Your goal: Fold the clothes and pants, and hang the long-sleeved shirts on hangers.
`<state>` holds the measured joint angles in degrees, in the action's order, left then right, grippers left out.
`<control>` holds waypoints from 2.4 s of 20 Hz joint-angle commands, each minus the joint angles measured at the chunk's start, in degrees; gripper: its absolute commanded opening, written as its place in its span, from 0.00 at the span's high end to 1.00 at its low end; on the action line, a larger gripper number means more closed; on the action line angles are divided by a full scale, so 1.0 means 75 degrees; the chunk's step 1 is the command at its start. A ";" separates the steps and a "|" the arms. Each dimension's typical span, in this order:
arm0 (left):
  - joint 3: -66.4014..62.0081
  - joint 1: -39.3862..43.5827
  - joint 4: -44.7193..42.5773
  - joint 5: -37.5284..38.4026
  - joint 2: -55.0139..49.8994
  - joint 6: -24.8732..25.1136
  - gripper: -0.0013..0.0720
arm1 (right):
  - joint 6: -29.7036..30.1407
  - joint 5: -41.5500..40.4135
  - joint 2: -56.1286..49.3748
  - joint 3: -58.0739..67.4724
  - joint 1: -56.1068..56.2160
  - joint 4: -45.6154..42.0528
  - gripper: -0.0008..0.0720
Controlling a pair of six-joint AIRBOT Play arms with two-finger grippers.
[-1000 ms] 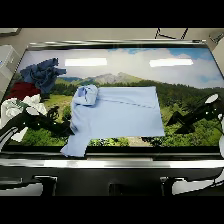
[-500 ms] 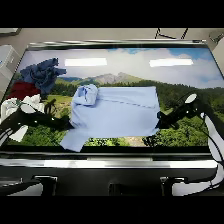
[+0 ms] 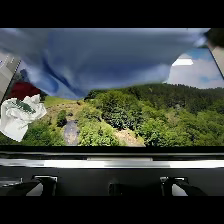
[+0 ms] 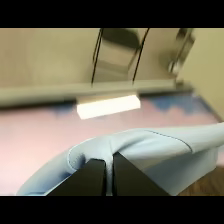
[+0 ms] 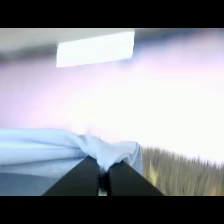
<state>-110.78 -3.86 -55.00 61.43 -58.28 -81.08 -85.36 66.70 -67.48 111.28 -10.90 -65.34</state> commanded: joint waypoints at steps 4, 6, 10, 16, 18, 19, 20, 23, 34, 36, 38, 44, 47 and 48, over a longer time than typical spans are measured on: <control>-0.1000 0.0023 -0.0131 -0.2798 0.1647 -0.0417 0.96 | -0.0131 -0.1679 0.2031 0.0839 0.0003 -0.0181 0.93; -0.0880 -0.0006 -0.0347 -0.2885 0.1652 -0.0417 0.96 | -0.0131 -0.1649 0.1999 0.0839 0.0003 -0.0210 0.93; -0.0125 -0.0006 -0.1163 -0.1976 0.1166 -0.0417 0.95 | -0.0216 -0.0213 0.1064 0.0764 0.0006 -0.0178 0.93; 0.3022 0.0201 -0.1215 -0.1801 -0.0839 0.0364 0.95 | -0.0070 0.0335 -0.2098 -0.0892 0.0006 -0.0178 0.93; 0.3861 0.0356 -0.1151 -0.2340 -0.1845 0.0358 0.95 | -0.0239 0.0044 -0.3281 -0.0944 0.0006 -0.0117 0.93; 0.4095 0.0428 -0.1070 -0.2588 -0.2352 0.0356 0.95 | -0.0391 0.0020 -0.3777 -0.0944 0.0006 -0.0050 0.93; 0.4199 0.0495 -0.0921 -0.2710 -0.2900 0.0356 0.95 | -0.0542 0.0050 -0.4159 -0.0944 0.0006 -0.0003 0.93; 0.4199 0.0650 -0.0178 -0.2690 -0.4153 0.0353 0.95 | -0.1029 0.0061 -0.4925 -0.0944 0.0012 0.0181 0.93; 0.3523 -0.1437 -0.0615 0.3325 -0.4756 -0.0396 0.17 | -0.1160 0.3477 -0.4861 -0.0615 -0.1693 -0.1046 0.31; 0.4561 -0.1958 -0.0901 0.3765 -0.4433 -0.0373 0.19 | -0.1160 0.4223 -0.4849 -0.1148 -0.2215 -0.1055 0.31; 0.6129 -0.2087 -0.0871 0.3016 -0.3893 0.0012 0.19 | -0.1040 0.4322 -0.4744 -0.1894 -0.2276 -0.1061 0.31; 0.8384 -0.1757 0.0262 0.1513 -0.3526 0.0848 0.19 | -0.0807 0.4028 -0.4683 -0.2550 -0.1996 -0.0839 0.29; 0.8518 -0.1384 0.0286 0.1000 -0.3555 0.0810 0.37 | -0.0758 0.4060 -0.4683 -0.2556 -0.1996 -0.0854 0.29; 0.8515 -0.1297 0.0318 0.0915 -0.3555 0.0810 0.38 | -0.0758 0.4062 -0.4683 -0.2570 -0.1993 -0.0921 0.29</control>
<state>-49.01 -15.44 -53.47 72.82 -84.99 -75.68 -91.48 96.75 -102.67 92.53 -25.98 -71.81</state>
